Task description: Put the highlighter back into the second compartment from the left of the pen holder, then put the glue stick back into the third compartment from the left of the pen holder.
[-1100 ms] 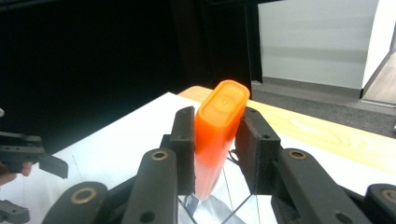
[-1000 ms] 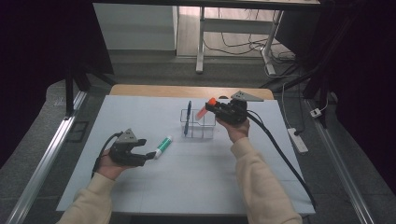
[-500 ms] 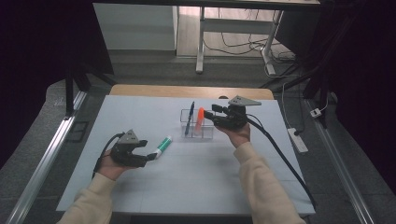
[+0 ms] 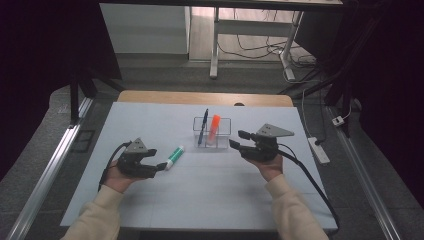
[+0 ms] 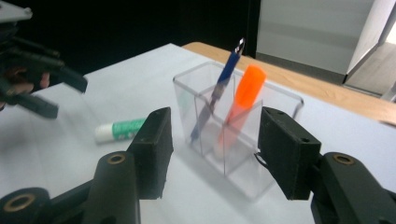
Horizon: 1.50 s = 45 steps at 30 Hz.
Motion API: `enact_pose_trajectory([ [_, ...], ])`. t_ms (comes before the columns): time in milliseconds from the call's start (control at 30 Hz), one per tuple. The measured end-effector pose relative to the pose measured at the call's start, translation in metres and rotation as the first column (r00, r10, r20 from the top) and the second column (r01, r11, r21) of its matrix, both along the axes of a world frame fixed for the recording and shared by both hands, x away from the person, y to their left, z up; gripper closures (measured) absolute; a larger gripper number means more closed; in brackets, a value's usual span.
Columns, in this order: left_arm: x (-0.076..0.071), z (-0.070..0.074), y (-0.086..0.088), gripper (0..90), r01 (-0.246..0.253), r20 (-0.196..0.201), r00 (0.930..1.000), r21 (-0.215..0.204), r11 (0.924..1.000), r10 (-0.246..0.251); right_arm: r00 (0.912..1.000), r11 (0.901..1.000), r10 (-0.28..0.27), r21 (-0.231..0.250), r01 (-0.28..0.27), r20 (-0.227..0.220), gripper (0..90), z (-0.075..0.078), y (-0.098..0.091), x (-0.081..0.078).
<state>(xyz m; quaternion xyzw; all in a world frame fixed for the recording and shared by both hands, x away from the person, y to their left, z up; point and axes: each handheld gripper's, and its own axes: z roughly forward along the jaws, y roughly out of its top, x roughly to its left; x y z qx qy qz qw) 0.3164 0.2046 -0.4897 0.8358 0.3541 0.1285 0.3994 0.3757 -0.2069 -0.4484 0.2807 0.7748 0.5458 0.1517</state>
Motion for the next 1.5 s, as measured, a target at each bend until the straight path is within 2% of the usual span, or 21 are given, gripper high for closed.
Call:
enact_pose_trajectory([
  [267, 0.000, 0.001, 0.000, 31.4, -0.001, 0.000, 1.0000, -0.002, 1.0000, 0.001, 0.9998, 0.9983, -0.018, -0.056, 0.018, 0.007, 44.5, -0.010, -0.025, -0.024],
  [500, 0.000, 0.000, -0.001, 31.3, 0.000, -0.005, 1.0000, 0.001, 1.0000, 0.000, 0.9994, 0.9922, -0.031, -0.120, 0.033, 0.016, 44.2, -0.021, -0.042, -0.036],
  [733, -0.001, 0.001, -0.001, 31.3, 0.003, -0.005, 1.0000, 0.005, 1.0000, -0.003, 0.9995, 0.9909, -0.030, -0.131, 0.028, -0.013, 44.2, -0.032, -0.050, -0.037],
  [1067, -0.001, 0.003, -0.002, 31.1, 0.003, -0.001, 1.0000, 0.015, 0.9999, -0.003, 0.9998, 0.9875, -0.017, -0.157, 0.016, -0.004, 43.7, -0.034, -0.051, -0.039],
  [1400, 0.000, 0.005, -0.003, 31.1, -0.009, -0.012, 0.9999, 0.053, 0.9986, 0.009, 0.9998, 0.9857, -0.021, -0.168, 0.019, -0.007, 43.7, -0.037, -0.052, -0.038],
  [1500, -0.001, 0.007, -0.004, 31.2, -0.012, -0.011, 0.9999, 0.078, 0.9968, 0.013, 0.9998, 0.9851, -0.018, -0.171, 0.016, -0.009, 43.7, -0.038, -0.051, -0.039],
])
